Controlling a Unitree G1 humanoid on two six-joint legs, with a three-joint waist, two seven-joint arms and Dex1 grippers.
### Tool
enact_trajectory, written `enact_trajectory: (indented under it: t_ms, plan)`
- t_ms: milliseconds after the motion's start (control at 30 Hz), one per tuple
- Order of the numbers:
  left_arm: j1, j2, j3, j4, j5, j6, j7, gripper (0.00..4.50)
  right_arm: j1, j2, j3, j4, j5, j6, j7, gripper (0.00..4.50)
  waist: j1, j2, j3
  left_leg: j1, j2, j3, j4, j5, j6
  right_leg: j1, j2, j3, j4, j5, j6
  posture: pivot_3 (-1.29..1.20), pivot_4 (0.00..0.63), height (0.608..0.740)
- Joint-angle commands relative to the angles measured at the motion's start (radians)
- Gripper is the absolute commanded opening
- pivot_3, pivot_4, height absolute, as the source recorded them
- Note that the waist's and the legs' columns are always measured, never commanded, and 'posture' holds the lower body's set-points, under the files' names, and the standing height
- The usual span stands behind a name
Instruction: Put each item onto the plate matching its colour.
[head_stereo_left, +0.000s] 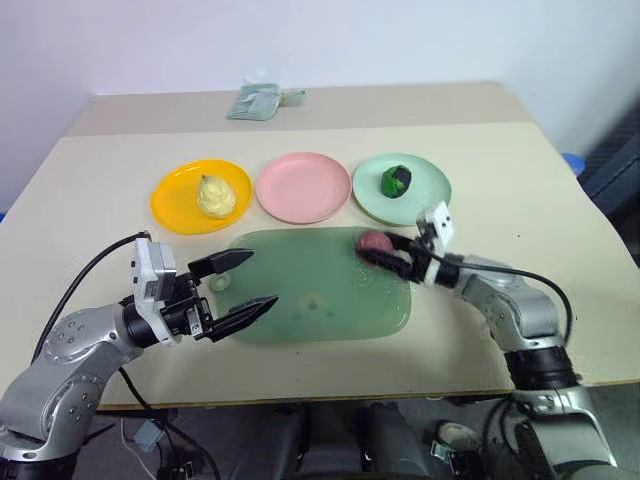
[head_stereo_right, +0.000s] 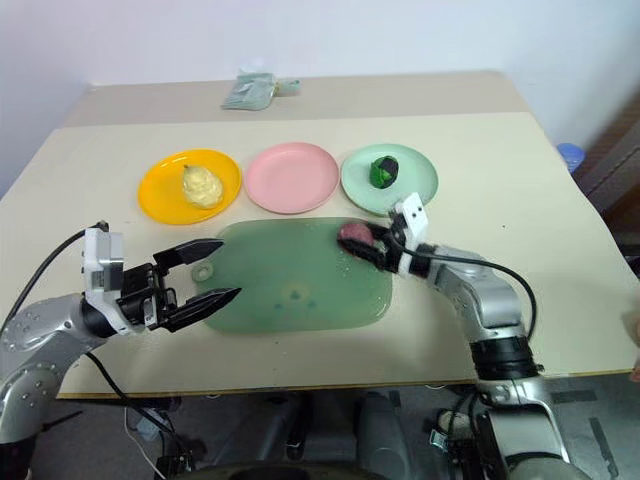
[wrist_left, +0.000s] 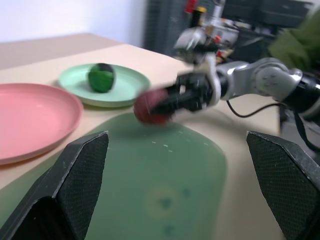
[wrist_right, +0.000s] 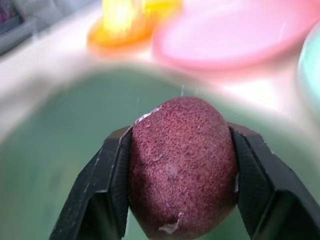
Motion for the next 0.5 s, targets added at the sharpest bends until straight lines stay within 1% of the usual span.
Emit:
enact_trajectory:
  t_ms: [33,133,267,400,500]
  plan:
    - [-0.027,-0.063,-0.003,0.025,0.122,-0.059,0.151,4.50,-0.129,0.093,-0.013,0.107,-0.068,-0.157,-0.107,2.12,0.000,0.000,0.000,0.000,0.000,0.000,0.000,0.000,0.000,0.000,0.000,0.000,0.000,0.000,0.000,0.00,0.150,0.740]
    - [-0.050,-0.146,-0.043,0.030,0.207,-0.063,0.289,4.50,-0.231,0.166,0.018,0.308,-0.161,-0.317,-0.155,2.12,0.009,-0.001,-0.001,0.001,0.000,0.000,0.001,0.000,0.000,0.000,0.000,-0.001,0.000,0.000,0.000,0.00,0.150,0.740]
    - [-0.085,-0.253,-0.080,0.038,0.326,-0.087,0.456,4.50,-0.388,0.263,0.015,0.623,-0.212,-0.509,-0.172,2.12,0.007,-0.002,-0.001,0.001,0.000,0.000,0.003,0.000,0.000,-0.001,0.001,-0.001,0.000,0.000,0.000,0.00,0.150,0.740]
    - [-0.110,-0.300,-0.090,0.064,0.423,-0.106,0.553,4.50,-0.520,0.321,-0.009,0.896,-0.241,-0.645,-0.180,2.12,-0.007,-0.001,-0.001,0.001,0.000,0.000,0.003,0.001,-0.001,0.001,0.002,-0.001,0.001,0.000,0.000,0.00,0.150,0.740]
    - [-0.121,-0.319,-0.091,0.073,0.460,-0.116,0.591,4.50,-0.592,0.345,-0.025,1.048,-0.261,-0.711,-0.198,2.12,-0.017,-0.002,-0.001,0.001,0.000,0.000,0.002,0.001,-0.001,0.001,0.003,-0.001,0.001,0.000,0.000,0.00,0.150,0.740]
